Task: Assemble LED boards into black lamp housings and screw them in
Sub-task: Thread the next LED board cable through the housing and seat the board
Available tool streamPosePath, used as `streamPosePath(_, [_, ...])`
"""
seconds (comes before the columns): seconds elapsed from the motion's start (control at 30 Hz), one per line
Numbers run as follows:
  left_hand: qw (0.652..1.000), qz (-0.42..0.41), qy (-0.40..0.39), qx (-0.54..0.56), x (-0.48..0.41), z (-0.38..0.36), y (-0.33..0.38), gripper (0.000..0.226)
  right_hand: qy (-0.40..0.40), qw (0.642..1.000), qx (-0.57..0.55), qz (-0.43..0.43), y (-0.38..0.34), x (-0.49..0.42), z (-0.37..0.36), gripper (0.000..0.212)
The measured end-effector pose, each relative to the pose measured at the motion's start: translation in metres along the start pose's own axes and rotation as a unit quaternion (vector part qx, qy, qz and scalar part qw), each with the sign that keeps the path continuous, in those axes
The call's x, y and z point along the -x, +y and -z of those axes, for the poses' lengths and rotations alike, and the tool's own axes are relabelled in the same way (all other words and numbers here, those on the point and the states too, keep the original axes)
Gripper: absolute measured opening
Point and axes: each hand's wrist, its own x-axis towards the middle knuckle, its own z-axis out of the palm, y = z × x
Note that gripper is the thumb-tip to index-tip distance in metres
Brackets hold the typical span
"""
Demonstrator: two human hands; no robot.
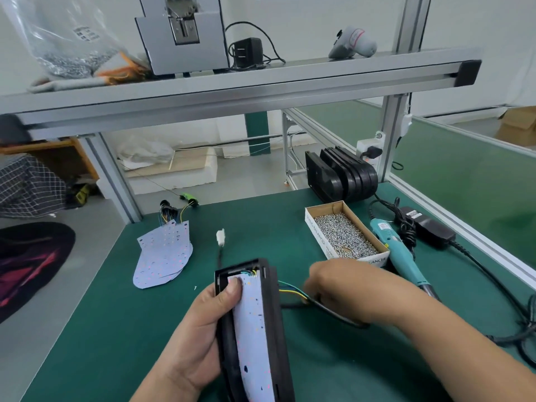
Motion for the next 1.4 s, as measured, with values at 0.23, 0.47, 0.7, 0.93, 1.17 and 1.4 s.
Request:
streamPosePath(0.23, [0.999, 0.018, 0.039, -0.012, -0.006, -0.003, -0.004, 0.073, 0.013, 1.000, -0.016, -0.013, 0.013, 0.001, -0.002, 0.033])
streamPosePath(0.47, [0.997, -0.015, 0.078, -0.024, -0.009, -0.008, -0.008, 0.058, 0.159, 0.895, -0.417, 0.020, -0.009, -0.001, 0.002, 0.052])
streamPosePath(0.7, [0.993, -0.063, 0.079, -0.066, -0.007, -0.014, -0.010, 0.043, 0.200, 0.895, -0.397, 0.038, -0.023, -0.001, 0.000, 0.077])
streamPosePath(0.93, [0.982, -0.087, 0.141, -0.094, -0.011, -0.016, -0.014, 0.024, 0.173, 0.885, -0.433, 0.007, -0.023, -0.008, -0.002, 0.037])
streamPosePath(1.17, [0.978, -0.065, 0.167, -0.103, -0.018, -0.013, -0.018, 0.017, 0.035, 0.914, -0.402, 0.035, 0.007, 0.009, 0.008, 0.075])
streamPosePath(1.4, [0.969, -0.074, 0.215, -0.100, -0.021, -0.002, -0.007, 0.018, 0.034, 0.993, -0.106, -0.049, 0.032, 0.008, 0.005, 0.008])
